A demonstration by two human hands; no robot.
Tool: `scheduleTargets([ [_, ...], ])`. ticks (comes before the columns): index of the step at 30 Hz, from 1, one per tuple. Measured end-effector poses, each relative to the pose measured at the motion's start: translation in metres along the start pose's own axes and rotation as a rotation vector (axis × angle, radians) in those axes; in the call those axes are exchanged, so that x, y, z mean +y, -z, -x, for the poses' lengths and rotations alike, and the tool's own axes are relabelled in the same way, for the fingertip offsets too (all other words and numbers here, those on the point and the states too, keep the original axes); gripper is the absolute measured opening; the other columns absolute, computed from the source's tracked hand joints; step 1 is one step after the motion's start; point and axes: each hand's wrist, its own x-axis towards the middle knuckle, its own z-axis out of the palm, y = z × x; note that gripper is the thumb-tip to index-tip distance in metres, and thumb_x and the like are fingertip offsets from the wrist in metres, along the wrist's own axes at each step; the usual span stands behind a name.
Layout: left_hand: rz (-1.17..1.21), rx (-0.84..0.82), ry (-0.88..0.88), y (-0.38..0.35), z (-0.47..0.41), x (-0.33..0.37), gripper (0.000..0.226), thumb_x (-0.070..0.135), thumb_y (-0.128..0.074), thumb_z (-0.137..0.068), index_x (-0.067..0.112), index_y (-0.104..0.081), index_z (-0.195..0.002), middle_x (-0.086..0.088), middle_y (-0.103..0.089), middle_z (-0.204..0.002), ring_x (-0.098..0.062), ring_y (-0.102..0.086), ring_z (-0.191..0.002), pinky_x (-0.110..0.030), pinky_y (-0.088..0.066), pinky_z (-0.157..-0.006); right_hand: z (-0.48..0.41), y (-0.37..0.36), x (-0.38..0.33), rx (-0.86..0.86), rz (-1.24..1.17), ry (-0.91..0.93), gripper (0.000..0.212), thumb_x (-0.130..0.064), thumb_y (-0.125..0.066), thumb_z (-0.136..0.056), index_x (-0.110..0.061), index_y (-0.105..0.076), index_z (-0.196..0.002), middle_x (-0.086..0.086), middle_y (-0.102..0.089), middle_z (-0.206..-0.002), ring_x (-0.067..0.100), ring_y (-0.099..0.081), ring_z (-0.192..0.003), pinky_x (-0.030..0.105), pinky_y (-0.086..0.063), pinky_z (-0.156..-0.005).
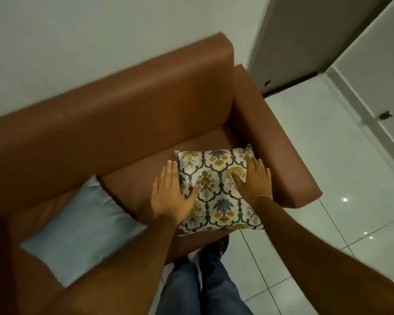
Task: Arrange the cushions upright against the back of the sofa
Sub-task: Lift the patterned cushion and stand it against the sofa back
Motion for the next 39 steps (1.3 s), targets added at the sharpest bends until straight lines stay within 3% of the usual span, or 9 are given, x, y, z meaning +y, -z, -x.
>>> scheduleTargets([
  [3,0.352,-0.214,0.275,-0.042,-0.03,-0.001,0.111,0.089,-0.041,-0.094,0.026,0.001,-0.175,-0.001,-0.004,-0.185,-0.026,-0.019,-0.167,-0.054,-0.022,-0.131,-0.031,-0.033,0.035,-0.057,-0.301,-0.251,0.073,-0.054,-0.064,-0.097,-0.013,-0.045,-0.154,0.014,-0.053,-0.152,0.036,-0.049,-0.141,0.054,-0.039,-0.118],
  [7,0.751,-0.376,0.558,-0.105,-0.069,-0.016,0.115,0.082,-0.059,-0.089,0.022,-0.012,-0.175,-0.008,-0.023,-0.182,-0.033,-0.027,-0.165,-0.053,-0.028,-0.127,-0.054,-0.078,0.084,-0.29,-0.662,-0.623,0.094,-0.056,-0.068,-0.096,-0.013,-0.021,-0.165,0.017,-0.039,-0.165,0.042,-0.044,-0.147,0.055,-0.037,-0.12],
  [9,0.8,-0.451,0.606,-0.131,-0.083,-0.03,0.122,0.084,-0.066,-0.083,0.025,-0.012,-0.176,-0.004,-0.022,-0.182,-0.033,-0.025,-0.166,-0.056,-0.026,-0.129,-0.059,-0.102,0.103,-0.385,-0.775,-0.689,0.092,-0.061,-0.069,-0.093,-0.017,-0.029,-0.163,0.015,-0.048,-0.16,0.04,-0.051,-0.141,0.054,-0.041,-0.118],
  [15,0.9,-0.424,0.561,-0.173,-0.083,-0.051,0.151,0.083,-0.09,-0.056,0.029,-0.011,-0.174,0.003,-0.022,-0.181,-0.023,-0.023,-0.167,-0.05,-0.022,-0.135,-0.054,-0.123,0.125,-0.385,-0.81,-0.607,0.087,-0.071,-0.075,-0.08,-0.03,-0.049,-0.152,0.004,-0.062,-0.149,0.034,-0.057,-0.135,0.058,-0.04,-0.118],
  [20,0.964,-0.444,0.611,-0.172,-0.083,-0.055,0.115,0.045,-0.103,-0.066,0.028,-0.043,-0.161,0.006,-0.057,-0.157,-0.023,-0.048,-0.151,-0.039,-0.039,-0.116,-0.053,-0.11,0.12,-0.393,-0.823,-0.549,0.068,-0.046,-0.083,-0.087,-0.025,-0.055,-0.145,0.004,-0.069,-0.138,0.032,-0.064,-0.128,0.057,-0.046,-0.114],
  [24,0.985,-0.327,0.598,-0.146,-0.075,-0.064,0.084,0.029,-0.101,-0.074,0.035,-0.048,-0.138,0.015,-0.064,-0.133,-0.019,-0.06,-0.132,-0.037,-0.047,-0.1,-0.046,-0.095,0.102,-0.38,-0.931,-0.444,0.066,-0.026,-0.084,-0.089,-0.024,-0.052,-0.148,0.001,-0.069,-0.138,0.02,-0.067,-0.117,0.043,-0.053,-0.099],
  [30,1.036,-0.14,0.412,-0.096,-0.067,-0.077,0.092,0.0,-0.095,-0.077,0.035,-0.046,-0.147,0.019,-0.066,-0.133,0.022,-0.066,-0.107,-0.01,-0.058,-0.09,-0.057,-0.077,0.063,-0.254,-1.017,-0.266,0.084,0.011,-0.08,-0.084,-0.025,-0.048,-0.153,0.001,-0.066,-0.141,0.022,-0.063,-0.129,0.046,-0.057,-0.103],
  [34,1.071,-0.011,0.343,-0.07,-0.089,-0.087,0.099,-0.006,-0.095,-0.074,0.014,-0.044,-0.156,0.001,-0.068,-0.143,0.004,-0.067,-0.123,-0.02,-0.058,-0.103,-0.091,-0.068,0.024,-0.144,-0.991,-0.142,0.087,0.009,-0.081,-0.082,-0.028,-0.048,-0.153,-0.008,-0.064,-0.144,0.002,-0.062,-0.127,0.03,-0.06,-0.1],
  [39,1.103,0.097,0.348,-0.062,-0.12,-0.102,0.106,0.001,-0.098,-0.073,0.03,-0.04,-0.157,0.008,-0.059,-0.154,-0.009,-0.06,-0.137,-0.025,-0.056,-0.105,-0.14,-0.068,-0.019,-0.178,-0.929,-0.035,0.083,0.008,-0.074,-0.09,-0.026,-0.041,-0.157,-0.009,-0.058,-0.144,0.015,-0.054,-0.134,0.041,-0.051,-0.108],
])
